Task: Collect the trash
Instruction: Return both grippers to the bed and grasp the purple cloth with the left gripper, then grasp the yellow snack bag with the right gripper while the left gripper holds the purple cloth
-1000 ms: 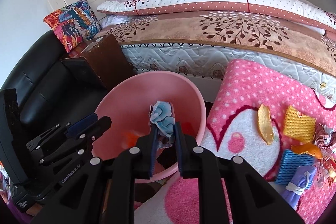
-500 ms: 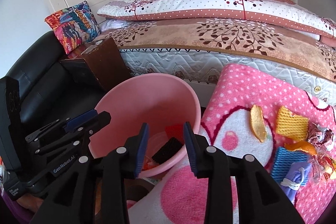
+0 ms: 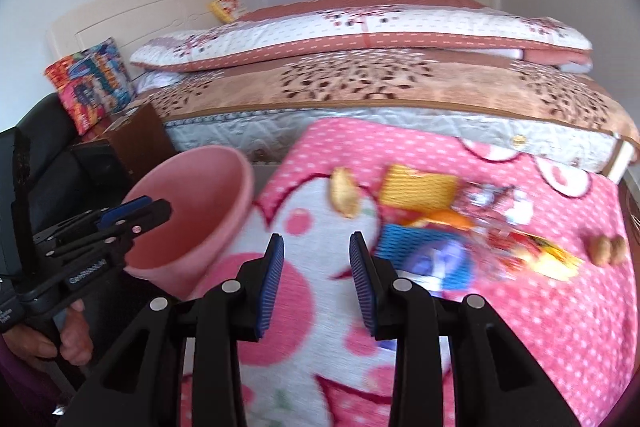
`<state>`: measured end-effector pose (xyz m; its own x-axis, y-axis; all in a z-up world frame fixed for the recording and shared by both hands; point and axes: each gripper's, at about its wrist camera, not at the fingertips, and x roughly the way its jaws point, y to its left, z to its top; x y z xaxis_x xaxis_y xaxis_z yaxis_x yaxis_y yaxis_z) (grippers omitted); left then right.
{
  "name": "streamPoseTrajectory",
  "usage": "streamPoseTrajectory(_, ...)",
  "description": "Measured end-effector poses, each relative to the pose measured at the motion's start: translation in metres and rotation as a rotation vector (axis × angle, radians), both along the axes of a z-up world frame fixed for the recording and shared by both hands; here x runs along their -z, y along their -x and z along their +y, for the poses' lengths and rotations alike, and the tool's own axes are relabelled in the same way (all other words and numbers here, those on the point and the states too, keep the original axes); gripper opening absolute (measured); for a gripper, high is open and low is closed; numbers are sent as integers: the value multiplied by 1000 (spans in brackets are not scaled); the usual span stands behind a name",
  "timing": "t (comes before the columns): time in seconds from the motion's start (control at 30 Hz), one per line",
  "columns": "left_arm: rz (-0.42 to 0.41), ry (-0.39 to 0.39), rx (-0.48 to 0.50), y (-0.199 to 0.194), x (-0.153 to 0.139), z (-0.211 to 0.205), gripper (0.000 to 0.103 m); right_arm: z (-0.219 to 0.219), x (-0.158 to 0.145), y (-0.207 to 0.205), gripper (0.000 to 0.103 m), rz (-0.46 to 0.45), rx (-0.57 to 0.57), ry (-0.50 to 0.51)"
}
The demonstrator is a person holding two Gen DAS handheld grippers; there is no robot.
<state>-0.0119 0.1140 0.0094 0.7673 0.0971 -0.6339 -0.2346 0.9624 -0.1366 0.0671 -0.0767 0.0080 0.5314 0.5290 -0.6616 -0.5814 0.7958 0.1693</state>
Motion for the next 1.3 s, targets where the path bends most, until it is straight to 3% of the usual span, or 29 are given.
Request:
streamPoseTrajectory(0.37, 33, 14, 218, -32, 2, -72, 34, -115, 21, -29, 33, 38, 286, -2)
streamPoseTrajectory(0.67, 127, 52, 351, -73, 20, -134, 34, -159, 40, -29, 33, 81, 356, -29)
streamPoseTrajectory(0.87, 202, -11, 363, -88, 44, -158, 34, -174, 42, -36, 42, 87, 380, -31)
streamPoseTrajectory(1.07, 260, -10, 343, -89, 61, -152, 34, -177, 41, -50, 45, 98, 362, -49)
streamPoseTrajectory(1.13, 255, -7, 339, -88, 61, -150, 21, -178, 41, -57, 47, 88, 359, -40)
streamPoseTrajectory(1.3, 238, 0, 333, -77, 53, -142, 19, -178, 44, -81, 48, 87, 349, -9)
